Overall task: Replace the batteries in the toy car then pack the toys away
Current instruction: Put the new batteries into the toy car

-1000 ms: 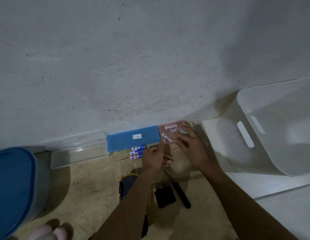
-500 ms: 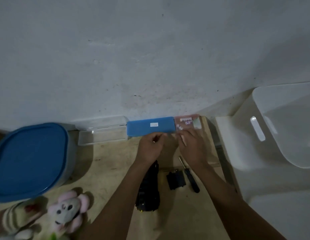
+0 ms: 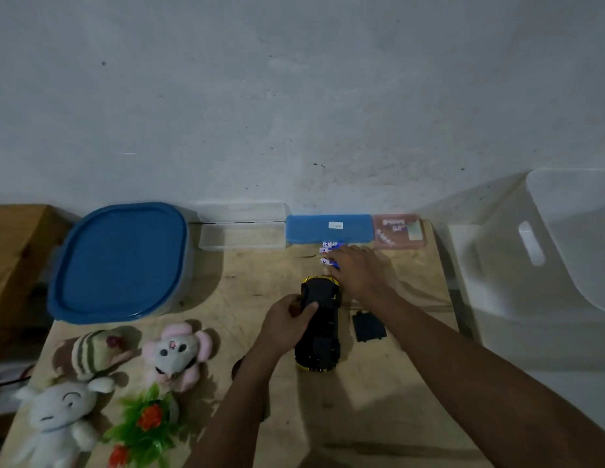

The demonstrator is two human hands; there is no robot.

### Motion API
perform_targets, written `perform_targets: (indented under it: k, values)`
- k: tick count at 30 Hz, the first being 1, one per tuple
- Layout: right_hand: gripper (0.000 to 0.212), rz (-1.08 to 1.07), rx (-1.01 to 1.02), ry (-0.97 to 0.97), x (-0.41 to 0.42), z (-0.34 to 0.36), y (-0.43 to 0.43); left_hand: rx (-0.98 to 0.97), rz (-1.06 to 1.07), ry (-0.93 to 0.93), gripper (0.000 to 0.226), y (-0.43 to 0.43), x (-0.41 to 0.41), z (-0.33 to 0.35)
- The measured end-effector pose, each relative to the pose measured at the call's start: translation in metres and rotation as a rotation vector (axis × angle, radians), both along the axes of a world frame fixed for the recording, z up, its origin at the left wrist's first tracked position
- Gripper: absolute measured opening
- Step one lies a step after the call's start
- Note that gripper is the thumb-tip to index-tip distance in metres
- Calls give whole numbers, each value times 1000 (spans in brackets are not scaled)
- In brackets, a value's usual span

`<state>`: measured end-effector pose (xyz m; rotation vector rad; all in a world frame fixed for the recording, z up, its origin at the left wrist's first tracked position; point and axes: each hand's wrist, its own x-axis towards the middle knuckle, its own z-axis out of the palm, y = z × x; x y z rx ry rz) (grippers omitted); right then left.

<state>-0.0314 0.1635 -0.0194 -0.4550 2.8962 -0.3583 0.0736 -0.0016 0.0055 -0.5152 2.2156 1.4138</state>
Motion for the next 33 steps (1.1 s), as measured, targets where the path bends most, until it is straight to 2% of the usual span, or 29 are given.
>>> perform_targets:
  k: [2, 3, 6, 9, 12, 14, 19, 21, 24, 27, 30, 33]
  values:
    - [28, -93, -73, -26, 6, 4, 2, 63, 63, 0, 28, 2, 3, 0]
    - [27, -175, -172, -65, 10, 8, 5, 90, 92, 1, 25, 3, 3, 0]
    - [37, -462, -632, -231, 27, 28, 12, 220, 168, -37, 18, 4, 5, -2]
    - [38, -689, -961, -335, 51, 55, 19, 362, 269, -71, 16, 5, 10, 3]
    - [32, -808, -1241, -380, 86, 78, 21, 487, 382, -96, 20, 3, 19, 12]
    - [27, -812, -1328, -338, 113, 94, 16, 599, 445, -124, 21, 1, 26, 21]
    - [18, -714, -1257, -141, 161, 117, -13, 820, 451, -132, 28, 1, 42, 43]
    - [18, -631, -1104, -59, 169, 118, -24, 872, 416, -120, 29, 2, 49, 53]
    - [22, -462, -808, 169, 173, 117, -30, 890, 350, -89, 32, 2, 57, 65]
    - [21, -431, -666, 318, 177, 117, -32, 897, 315, -65, 31, 0, 62, 73]
    - [18, -475, -613, 422, 181, 116, -34, 892, 296, -42, 31, -2, 66, 77]
    - [17, -512, -673, 381, 181, 111, -32, 888, 278, -25, 30, -2, 69, 80]
